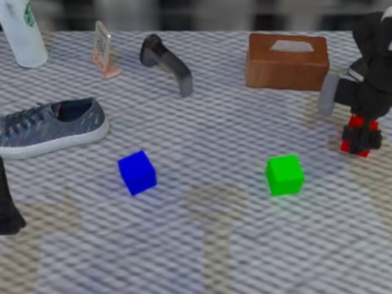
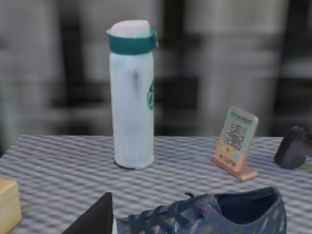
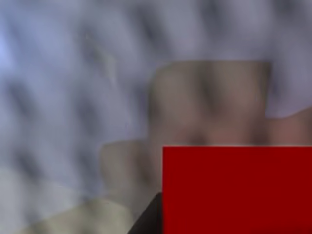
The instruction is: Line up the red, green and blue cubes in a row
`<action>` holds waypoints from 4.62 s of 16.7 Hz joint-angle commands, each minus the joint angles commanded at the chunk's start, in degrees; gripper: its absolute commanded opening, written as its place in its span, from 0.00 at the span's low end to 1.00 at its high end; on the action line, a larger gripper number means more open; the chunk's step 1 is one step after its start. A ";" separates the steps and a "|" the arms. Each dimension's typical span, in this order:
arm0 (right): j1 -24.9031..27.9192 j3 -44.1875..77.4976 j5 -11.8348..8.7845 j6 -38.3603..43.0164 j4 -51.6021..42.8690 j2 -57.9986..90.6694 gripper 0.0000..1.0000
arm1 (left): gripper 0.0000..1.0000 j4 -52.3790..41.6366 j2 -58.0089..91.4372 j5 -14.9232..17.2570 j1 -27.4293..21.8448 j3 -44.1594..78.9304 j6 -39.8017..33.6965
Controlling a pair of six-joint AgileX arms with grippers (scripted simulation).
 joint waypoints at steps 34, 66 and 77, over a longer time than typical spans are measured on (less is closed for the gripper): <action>27.51 30.95 -0.25 14.35 -26.32 5.65 0.00 | 1.00 0.00 0.00 0.00 0.00 0.00 0.00; 46.00 24.84 -0.02 24.49 -15.29 9.21 0.38 | 1.00 0.00 0.00 0.00 0.00 0.00 0.00; 46.00 24.84 -0.02 24.49 -15.29 9.21 1.00 | 1.00 0.00 0.00 0.00 0.00 0.00 0.00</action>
